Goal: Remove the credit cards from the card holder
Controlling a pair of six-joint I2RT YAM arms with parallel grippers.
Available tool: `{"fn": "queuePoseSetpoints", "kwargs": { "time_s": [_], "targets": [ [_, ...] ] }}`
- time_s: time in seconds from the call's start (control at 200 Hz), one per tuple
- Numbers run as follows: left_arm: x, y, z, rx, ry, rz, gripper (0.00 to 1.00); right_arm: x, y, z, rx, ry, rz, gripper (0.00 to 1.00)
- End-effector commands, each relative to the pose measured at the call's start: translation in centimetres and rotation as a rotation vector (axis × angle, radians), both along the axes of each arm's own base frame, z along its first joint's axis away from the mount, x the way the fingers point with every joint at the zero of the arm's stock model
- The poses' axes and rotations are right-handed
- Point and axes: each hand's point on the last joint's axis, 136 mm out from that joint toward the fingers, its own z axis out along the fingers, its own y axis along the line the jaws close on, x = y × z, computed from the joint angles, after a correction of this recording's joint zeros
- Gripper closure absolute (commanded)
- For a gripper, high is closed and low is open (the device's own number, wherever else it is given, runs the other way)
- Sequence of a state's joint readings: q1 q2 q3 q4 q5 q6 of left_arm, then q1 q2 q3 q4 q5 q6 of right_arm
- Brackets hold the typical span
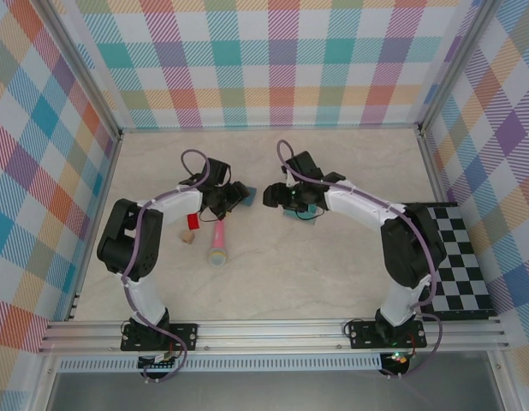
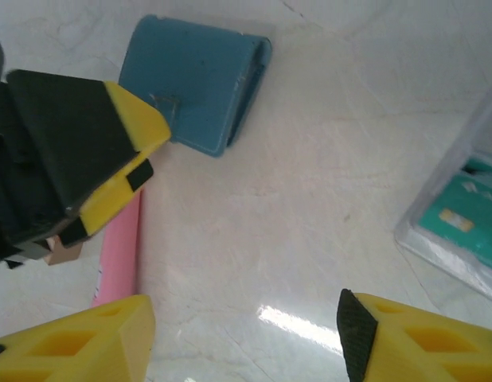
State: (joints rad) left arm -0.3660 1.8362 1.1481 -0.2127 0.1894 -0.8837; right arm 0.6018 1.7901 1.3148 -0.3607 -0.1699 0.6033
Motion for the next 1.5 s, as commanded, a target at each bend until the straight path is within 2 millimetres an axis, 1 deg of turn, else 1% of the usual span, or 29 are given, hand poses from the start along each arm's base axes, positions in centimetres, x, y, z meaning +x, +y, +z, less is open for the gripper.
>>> {"fn": "queuePoseSetpoints", "kwargs": {
  "time_s": [0.0,0.085,0.16,0.275,0.4,0.475,0.675,0.81,0.9,0.945,1.03,1.09,1.18,1.2,1.33,1.385,1.495],
  "targets": [
    [2.4,0.1,0.6,-0.062,-0.042,0.126,0.30,2.0,1.4,1.4,0.031,-0.024,-0.017,0.40],
    [2.8,0.3,0.2,-0.068,-0.045,0.163,0.36,3.0,1.8,1.4,0.029,-0.019,-0.038,0.44],
    [2.9,0.6,-0.4,-0.064,-0.039,0.188,0.37,3.4,2.0,1.6,0.038,-0.021,-0.046,0.44],
    [3.2,0.6,-1.1,-0.062,-0.037,0.197,0.38,3.3,1.9,1.5,0.036,-0.022,-0.052,0.44],
    [3.3,0.7,-1.8,-0.058,-0.027,0.215,0.45,3.1,1.6,1.6,0.029,-0.024,-0.055,0.44],
    [3.3,1.1,-2.2,-0.043,-0.021,0.234,0.52,3.0,1.4,1.7,0.026,-0.026,-0.054,0.44],
    [3.2,1.5,-2.8,-0.008,-0.003,0.244,0.68,2.7,1.2,2.4,0.033,-0.042,-0.052,0.43],
    [3.0,1.6,-3.0,0.001,0.005,0.233,0.82,2.3,0.9,3.0,0.041,-0.060,-0.055,0.43],
    [2.9,1.6,-2.3,0.011,-0.006,0.210,0.91,1.9,0.5,3.4,0.040,-0.065,-0.056,0.43],
    [2.7,1.6,-1.6,0.016,-0.017,0.190,0.95,1.6,0.3,3.5,0.038,-0.066,-0.056,0.43],
    [2.0,1.5,-0.1,0.030,-0.031,0.129,0.98,1.0,-0.2,3.9,0.039,-0.068,-0.056,0.42],
    [1.2,1.3,1.2,0.039,-0.043,0.067,0.99,0.4,-0.4,4.1,0.047,-0.061,-0.048,0.42],
    [-0.4,1.0,3.5,0.054,-0.083,-0.034,0.99,-0.6,-0.5,4.5,0.082,-0.042,-0.029,0.41],
    [-1.4,1.3,3.6,0.069,-0.061,-0.055,1.00,-0.9,-0.5,4.7,0.092,-0.040,-0.025,0.41],
    [-4.4,1.2,6.5,0.086,-0.084,-0.199,0.99,-2.2,-0.5,5.1,0.132,-0.031,0.014,0.41],
    [-5.8,1.3,7.2,0.120,-0.072,-0.256,1.00,-2.6,-0.5,4.9,0.131,-0.028,0.029,0.41],
    [-8.6,2.1,7.6,0.247,-0.015,-0.345,1.00,-3.1,-1.2,4.0,0.095,-0.012,0.031,0.41]
  ]
}}
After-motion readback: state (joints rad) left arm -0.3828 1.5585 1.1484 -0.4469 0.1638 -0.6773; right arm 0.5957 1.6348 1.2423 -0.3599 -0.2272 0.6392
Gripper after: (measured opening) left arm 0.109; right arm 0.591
